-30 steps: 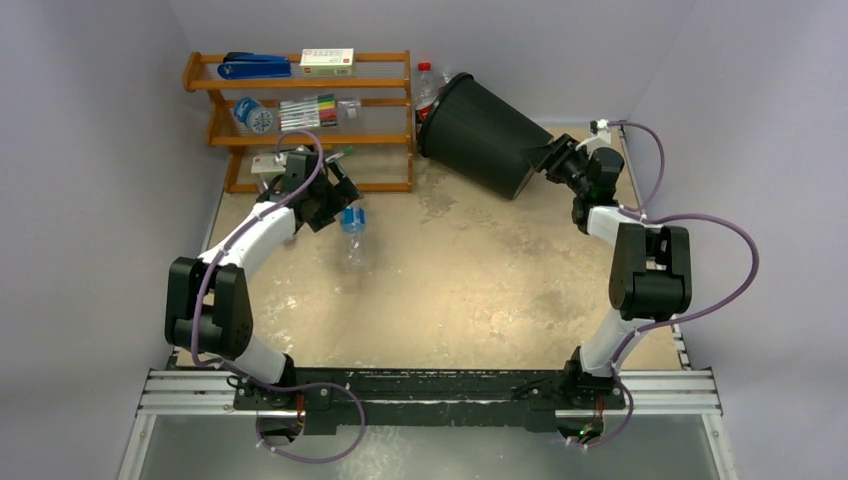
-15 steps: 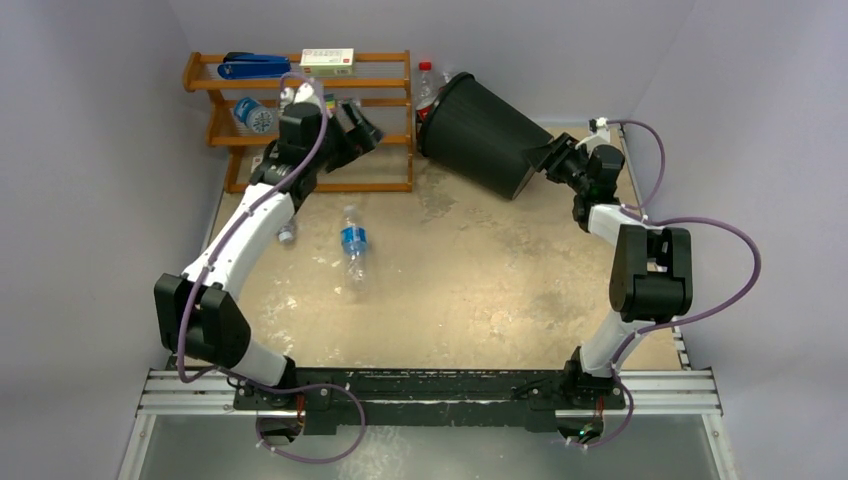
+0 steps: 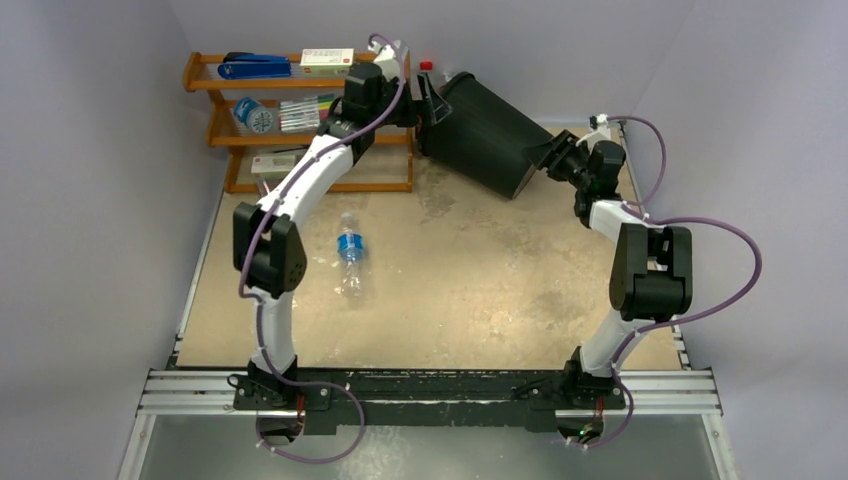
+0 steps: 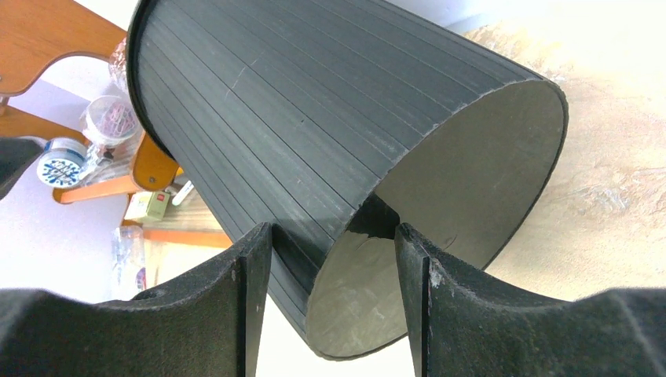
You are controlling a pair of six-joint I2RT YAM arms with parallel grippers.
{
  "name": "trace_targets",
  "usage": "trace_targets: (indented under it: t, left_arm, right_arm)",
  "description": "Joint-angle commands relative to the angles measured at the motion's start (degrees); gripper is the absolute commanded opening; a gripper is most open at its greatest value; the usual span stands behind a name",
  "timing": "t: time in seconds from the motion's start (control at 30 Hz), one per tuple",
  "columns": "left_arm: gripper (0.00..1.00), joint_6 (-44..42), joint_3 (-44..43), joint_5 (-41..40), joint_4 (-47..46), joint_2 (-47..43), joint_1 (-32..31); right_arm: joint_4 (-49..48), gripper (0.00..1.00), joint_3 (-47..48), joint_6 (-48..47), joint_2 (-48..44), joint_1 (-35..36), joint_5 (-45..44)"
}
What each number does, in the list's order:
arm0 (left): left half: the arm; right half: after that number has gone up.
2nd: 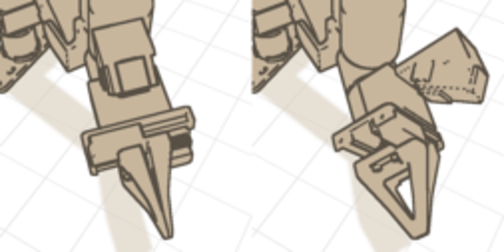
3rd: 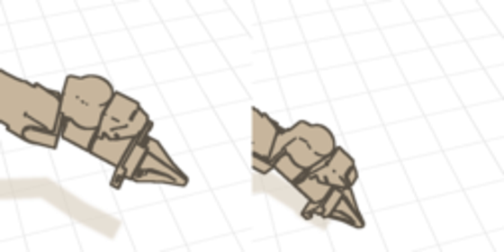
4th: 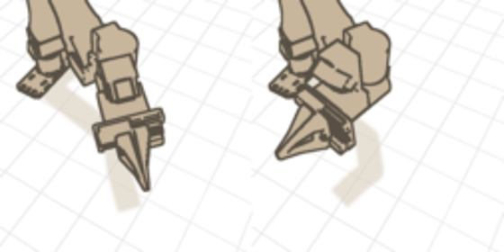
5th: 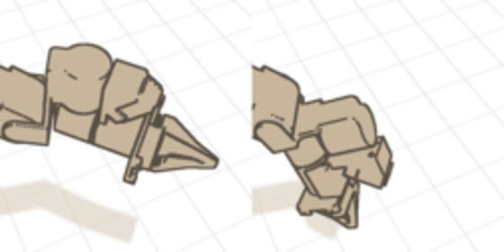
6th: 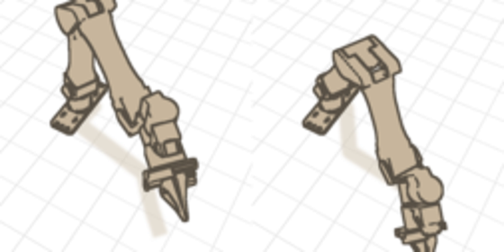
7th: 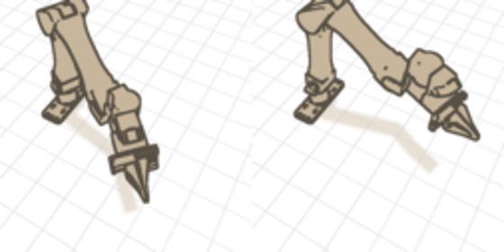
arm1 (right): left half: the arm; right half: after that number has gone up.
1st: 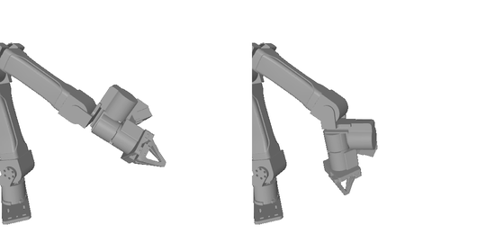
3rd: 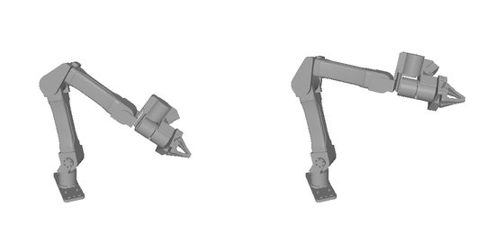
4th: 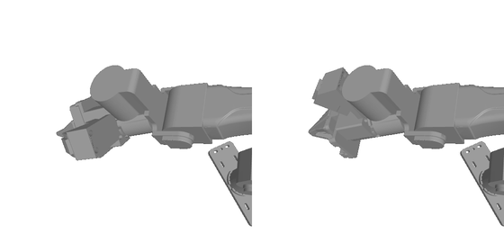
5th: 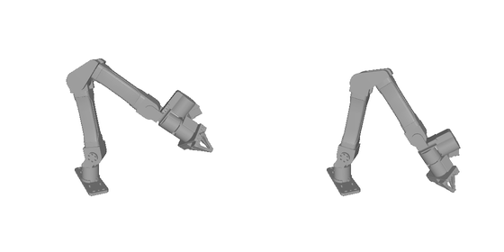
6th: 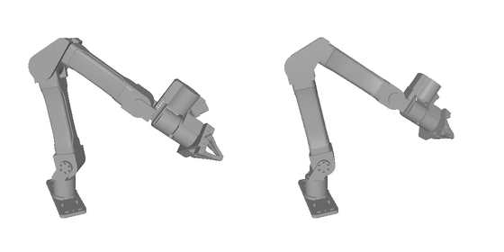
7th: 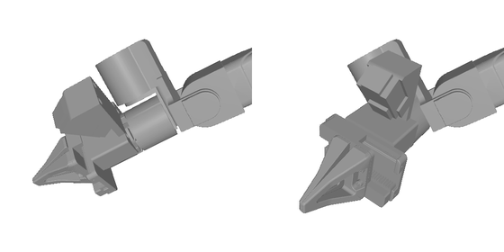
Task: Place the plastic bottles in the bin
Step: Place the plastic bottle at the center of the board, then adjust the trash bin at the center of the board.
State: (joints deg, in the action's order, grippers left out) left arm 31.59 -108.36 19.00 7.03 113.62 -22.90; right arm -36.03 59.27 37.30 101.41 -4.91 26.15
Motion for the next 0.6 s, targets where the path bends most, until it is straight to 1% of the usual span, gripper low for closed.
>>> trace_targets:
  t: [0.0,0.13,0.2,0.27,0.37,0.57]
  left_arm:
    - [0.91,-8.03,-13.10,5.23,-0.92,6.46,0.37]
    - [0.92,-10.84,-24.22,6.67,0.63,13.92,0.72]
    - [0.92,-10.82,-27.72,8.01,-0.16,17.59,1.23]
    - [0.94,-10.43,-29.36,8.28,-1.54,19.59,1.85]
    - [0.94,-7.75,-29.29,9.89,-6.05,21.69,2.96]
    - [0.94,-6.67,-33.18,10.70,-9.37,26.74,3.25]
  right_arm:
    - [15.67,0.58,-1.74,-5.82,4.98,0.13,-3.85]
    - [16.13,0.59,-1.40,-5.98,5.07,0.12,-3.83]
    - [16.08,0.58,-1.30,-6.04,5.19,0.14,-3.79]
    - [16.32,0.59,-1.12,-6.11,5.34,0.12,-3.74]
    - [16.60,0.59,-1.00,-6.35,5.42,0.16,-3.84]
    - [16.51,0.59,-0.98,-6.37,5.56,0.16,-3.39]
